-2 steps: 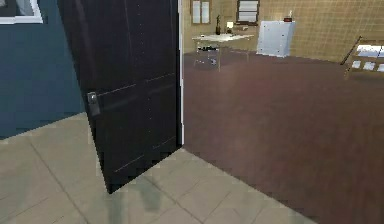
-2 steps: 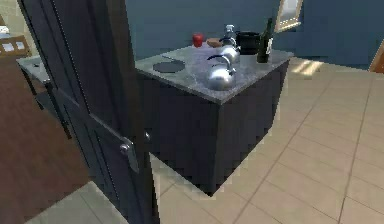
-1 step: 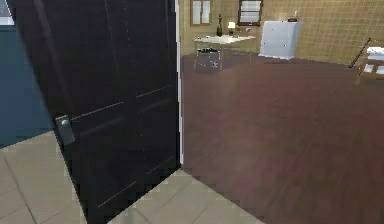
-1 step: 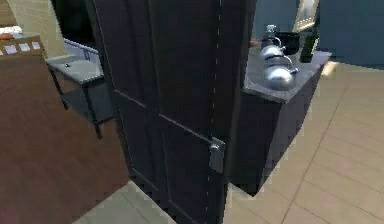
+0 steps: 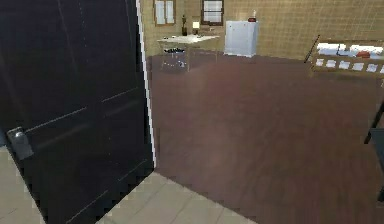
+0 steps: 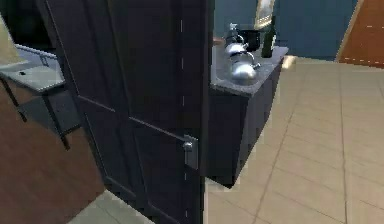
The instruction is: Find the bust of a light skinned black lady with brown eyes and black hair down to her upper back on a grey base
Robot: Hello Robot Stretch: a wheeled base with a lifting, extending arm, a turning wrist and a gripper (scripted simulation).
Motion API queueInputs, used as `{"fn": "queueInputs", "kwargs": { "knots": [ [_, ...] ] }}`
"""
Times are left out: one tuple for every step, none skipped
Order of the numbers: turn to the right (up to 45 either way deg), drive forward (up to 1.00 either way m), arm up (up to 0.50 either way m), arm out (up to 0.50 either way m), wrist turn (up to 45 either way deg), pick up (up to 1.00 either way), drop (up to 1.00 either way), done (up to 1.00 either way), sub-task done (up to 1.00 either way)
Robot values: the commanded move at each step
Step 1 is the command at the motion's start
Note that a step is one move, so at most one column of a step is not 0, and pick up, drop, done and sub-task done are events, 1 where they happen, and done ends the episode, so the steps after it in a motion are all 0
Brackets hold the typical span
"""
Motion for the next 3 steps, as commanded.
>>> {"fn": "queueInputs", "kwargs": {
  "knots": [
    [0.0,1.00,0.00,0.00,0.0,0.00,0.00,0.00,0.00],
    [3.0,0.00,0.00,0.00,0.0,0.00,0.00,0.00,0.00],
    [0.0,0.85,0.00,0.00,0.0,0.00,0.00,0.00,0.00]
  ]
}}
